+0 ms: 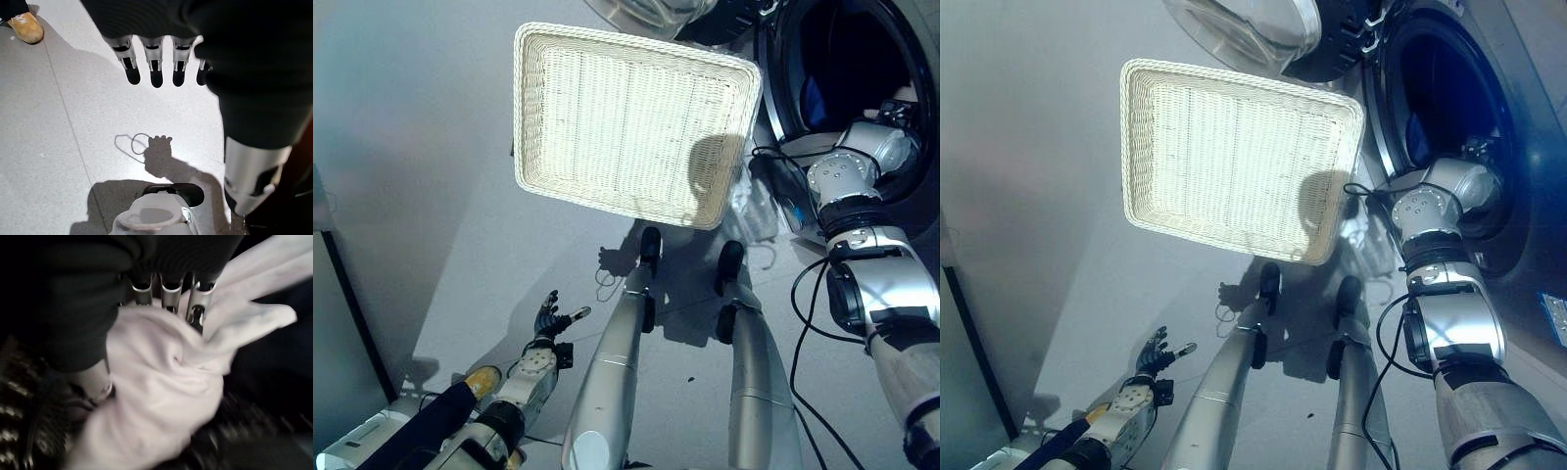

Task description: Put the clothes into the washing machine.

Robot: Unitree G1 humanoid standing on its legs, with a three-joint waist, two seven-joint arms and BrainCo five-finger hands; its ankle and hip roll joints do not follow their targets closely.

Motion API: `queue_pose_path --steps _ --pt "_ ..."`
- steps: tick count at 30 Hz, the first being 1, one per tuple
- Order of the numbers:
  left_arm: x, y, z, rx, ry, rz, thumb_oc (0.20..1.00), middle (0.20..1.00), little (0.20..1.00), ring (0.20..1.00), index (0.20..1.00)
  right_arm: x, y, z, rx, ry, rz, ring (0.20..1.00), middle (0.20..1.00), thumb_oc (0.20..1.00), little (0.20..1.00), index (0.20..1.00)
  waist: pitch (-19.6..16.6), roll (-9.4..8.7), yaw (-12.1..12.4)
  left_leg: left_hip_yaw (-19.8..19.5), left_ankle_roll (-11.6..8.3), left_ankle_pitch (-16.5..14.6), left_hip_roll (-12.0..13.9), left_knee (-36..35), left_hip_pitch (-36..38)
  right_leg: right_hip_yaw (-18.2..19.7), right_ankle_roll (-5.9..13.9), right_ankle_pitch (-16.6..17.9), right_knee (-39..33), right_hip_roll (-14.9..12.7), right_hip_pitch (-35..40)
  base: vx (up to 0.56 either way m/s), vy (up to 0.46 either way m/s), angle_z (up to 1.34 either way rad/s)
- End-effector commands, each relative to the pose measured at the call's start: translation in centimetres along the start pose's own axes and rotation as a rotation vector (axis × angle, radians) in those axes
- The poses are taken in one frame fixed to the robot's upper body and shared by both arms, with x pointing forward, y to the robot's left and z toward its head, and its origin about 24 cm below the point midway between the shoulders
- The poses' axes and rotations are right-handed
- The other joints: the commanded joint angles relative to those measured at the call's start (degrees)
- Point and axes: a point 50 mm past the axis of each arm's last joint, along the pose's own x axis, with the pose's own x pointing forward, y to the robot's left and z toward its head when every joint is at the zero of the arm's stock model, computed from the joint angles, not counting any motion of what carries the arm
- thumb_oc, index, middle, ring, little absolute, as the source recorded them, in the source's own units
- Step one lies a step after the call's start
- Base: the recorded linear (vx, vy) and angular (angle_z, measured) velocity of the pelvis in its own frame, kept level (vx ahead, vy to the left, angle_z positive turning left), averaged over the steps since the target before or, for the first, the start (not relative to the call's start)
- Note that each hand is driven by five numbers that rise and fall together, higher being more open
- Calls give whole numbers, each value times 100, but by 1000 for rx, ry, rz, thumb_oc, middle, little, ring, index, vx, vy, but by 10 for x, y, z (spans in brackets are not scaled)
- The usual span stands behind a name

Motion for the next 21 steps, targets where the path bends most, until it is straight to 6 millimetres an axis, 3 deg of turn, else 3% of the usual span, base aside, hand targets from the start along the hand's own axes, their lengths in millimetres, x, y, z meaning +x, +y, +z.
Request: queue_pose_path --steps 1,2,4,6,7,8,10,12,15,21 --pt "-10 5 -22 -47 67 16 1000 1000 1000 1000 1000 24 67 87 337 -117 70 1000 1000 1000 1000 1000 -145 419 -391 -206 -51 -158 -135 -93 241 -589 90 -792 551 259 230 0 0 0" --pt "-9 8 -20 -33 57 8 1000 1000 1000 1000 1000 49 46 59 275 149 -12 1000 1000 1000 1000 1000 -145 416 -364 -193 -29 -130 -147 -122 193 -609 97 -699 444 227 196 0 0 0" --pt "-9 9 -19 -18 51 5 1000 1000 1000 1000 1000 57 39 41 234 321 59 1000 1000 1000 1000 1000 -145 417 -357 -206 -18 -128 -165 -145 169 -612 102 -651 369 227 185 -15 -62 8" --pt "-9 10 -15 -6 46 5 1000 1000 1000 1000 1000 40 31 6 128 558 241 1000 1000 1000 1000 1000 -145 417 -378 -185 0 -93 -182 -218 162 -621 130 -558 218 253 185 -30 -47 9" --pt "-9 10 -15 -4 47 5 1000 1000 1000 1000 1000 37 28 1 114 587 265 1000 1000 1000 1000 1000 -145 411 -382 -174 6 -85 -183 -240 168 -618 134 -540 188 261 187 -47 11 -3" --pt "-8 8 -13 -11 48 10 1000 1000 1000 1000 1000 16 21 -20 105 716 389 1000 1000 1000 1000 1000 -145 398 -407 -144 5 -71 -184 -289 165 -611 154 -482 85 272 170 -44 22 -13" --pt "-7 7 -13 -13 48 13 1000 1000 1000 1000 1000 10 13 -29 98 770 426 1000 1000 1000 1000 1000 -145 389 -425 -136 2 -63 -186 -310 160 -598 169 -463 63 279 157 -44 30 -27" --pt "-4 -3 -9 -21 44 13 1000 1000 1000 1000 1000 -9 -18 -55 -43 891 526 1000 1000 1000 1000 1000 -145 381 -490 -92 -1 -30 -200 -374 147 -532 195 -399 -42 315 121 -51 55 -31" --pt "0 -13 -3 -37 24 8 1000 1000 1000 1000 1000 -19 -36 -69 -243 868 662 1000 1000 1000 1000 1000 -145 381 -539 -30 -11 4 -203 -494 185 -499 219 -336 -189 330 139 -64 77 0" --pt "2 -25 4 -67 -2 -6 1000 1000 1000 1000 1000 -28 -30 -62 -435 531 950 1000 1000 1000 1000 1000 -145 363 -609 44 -28 64 -214 -695 285 -459 258 -223 -438 341 236 -66 93 -9"
